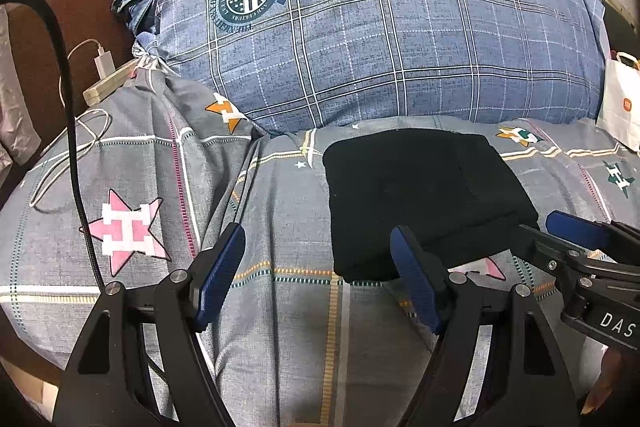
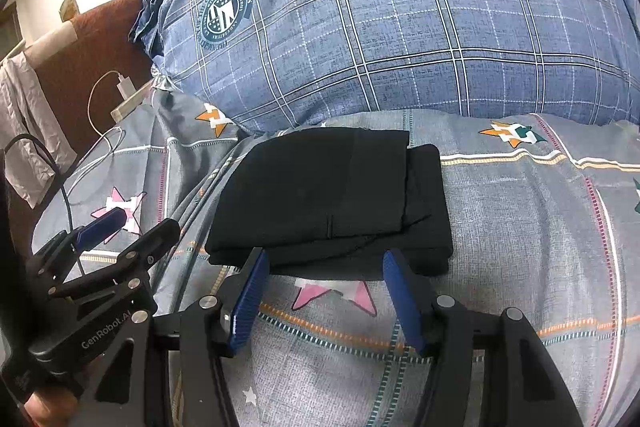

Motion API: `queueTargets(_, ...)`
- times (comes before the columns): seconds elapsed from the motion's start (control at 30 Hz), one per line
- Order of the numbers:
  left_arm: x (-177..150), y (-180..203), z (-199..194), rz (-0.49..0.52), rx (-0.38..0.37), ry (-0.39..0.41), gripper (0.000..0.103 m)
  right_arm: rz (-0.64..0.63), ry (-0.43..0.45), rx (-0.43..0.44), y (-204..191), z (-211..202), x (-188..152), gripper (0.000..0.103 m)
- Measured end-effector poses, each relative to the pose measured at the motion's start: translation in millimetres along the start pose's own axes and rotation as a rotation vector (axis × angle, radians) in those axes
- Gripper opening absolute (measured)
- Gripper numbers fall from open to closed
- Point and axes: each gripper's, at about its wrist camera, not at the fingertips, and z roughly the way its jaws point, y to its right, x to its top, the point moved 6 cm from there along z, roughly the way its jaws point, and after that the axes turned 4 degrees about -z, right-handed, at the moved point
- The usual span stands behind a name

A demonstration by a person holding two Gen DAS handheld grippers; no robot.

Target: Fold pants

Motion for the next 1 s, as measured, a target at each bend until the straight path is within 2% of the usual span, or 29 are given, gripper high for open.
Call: queueTargets(1.0, -2.4, 6.1, 4.7, 0.000, -0.009, -0.021, 0.076, 0.011, -0.017, 0.006, 6.1, 2.7, -4.1, 0.059)
